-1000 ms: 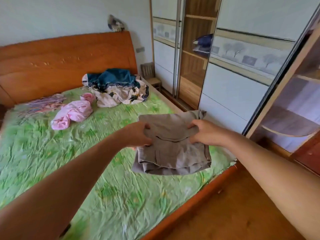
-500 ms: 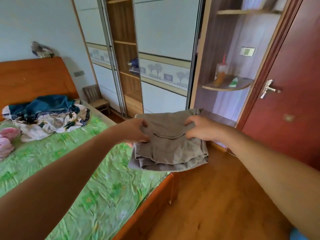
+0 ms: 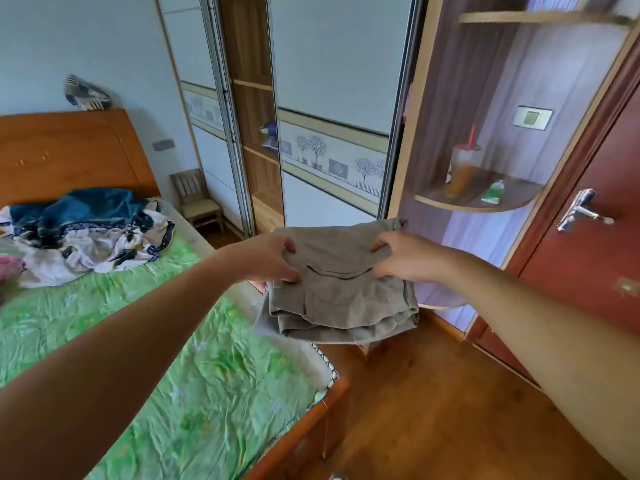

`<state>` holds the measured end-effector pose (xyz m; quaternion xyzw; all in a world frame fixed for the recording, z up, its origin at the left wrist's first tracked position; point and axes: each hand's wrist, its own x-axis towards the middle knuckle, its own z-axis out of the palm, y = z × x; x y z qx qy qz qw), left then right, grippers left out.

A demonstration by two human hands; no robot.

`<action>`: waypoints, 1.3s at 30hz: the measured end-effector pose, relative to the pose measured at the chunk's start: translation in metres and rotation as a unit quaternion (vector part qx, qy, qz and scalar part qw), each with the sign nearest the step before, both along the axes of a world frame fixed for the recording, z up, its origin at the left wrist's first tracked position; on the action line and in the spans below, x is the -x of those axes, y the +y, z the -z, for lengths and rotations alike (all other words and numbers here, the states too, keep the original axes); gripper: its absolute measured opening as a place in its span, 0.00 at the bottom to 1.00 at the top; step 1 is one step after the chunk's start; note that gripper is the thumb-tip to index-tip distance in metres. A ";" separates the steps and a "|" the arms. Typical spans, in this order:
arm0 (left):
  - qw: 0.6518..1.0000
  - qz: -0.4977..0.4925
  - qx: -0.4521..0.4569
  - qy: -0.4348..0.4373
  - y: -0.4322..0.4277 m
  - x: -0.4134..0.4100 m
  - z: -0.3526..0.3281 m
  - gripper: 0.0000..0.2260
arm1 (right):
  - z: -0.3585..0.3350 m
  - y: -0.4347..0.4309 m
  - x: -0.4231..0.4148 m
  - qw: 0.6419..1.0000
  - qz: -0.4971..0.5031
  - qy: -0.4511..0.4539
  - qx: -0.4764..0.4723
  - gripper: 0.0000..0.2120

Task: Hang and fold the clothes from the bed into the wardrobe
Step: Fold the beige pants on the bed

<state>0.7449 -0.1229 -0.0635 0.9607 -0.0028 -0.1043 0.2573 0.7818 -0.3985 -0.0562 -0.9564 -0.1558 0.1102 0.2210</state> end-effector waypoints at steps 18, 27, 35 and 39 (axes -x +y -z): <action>0.994 -0.111 -0.025 0.000 0.030 -0.260 -0.016 0.29 | -0.004 0.054 -0.319 0.994 -0.106 0.004 0.000 0.29; 0.976 -0.216 -0.011 -0.022 0.037 -0.324 -0.012 0.29 | 0.000 0.089 -0.433 0.980 -0.201 -0.005 -0.002 0.25; 0.959 -0.283 -0.008 -0.024 0.070 -0.372 -0.012 0.27 | -0.003 0.148 -0.506 0.966 -0.259 -0.003 0.008 0.22; 0.955 -0.296 -0.023 -0.026 0.105 -0.414 -0.003 0.27 | 0.003 0.190 -0.553 0.963 -0.269 -0.002 0.010 0.23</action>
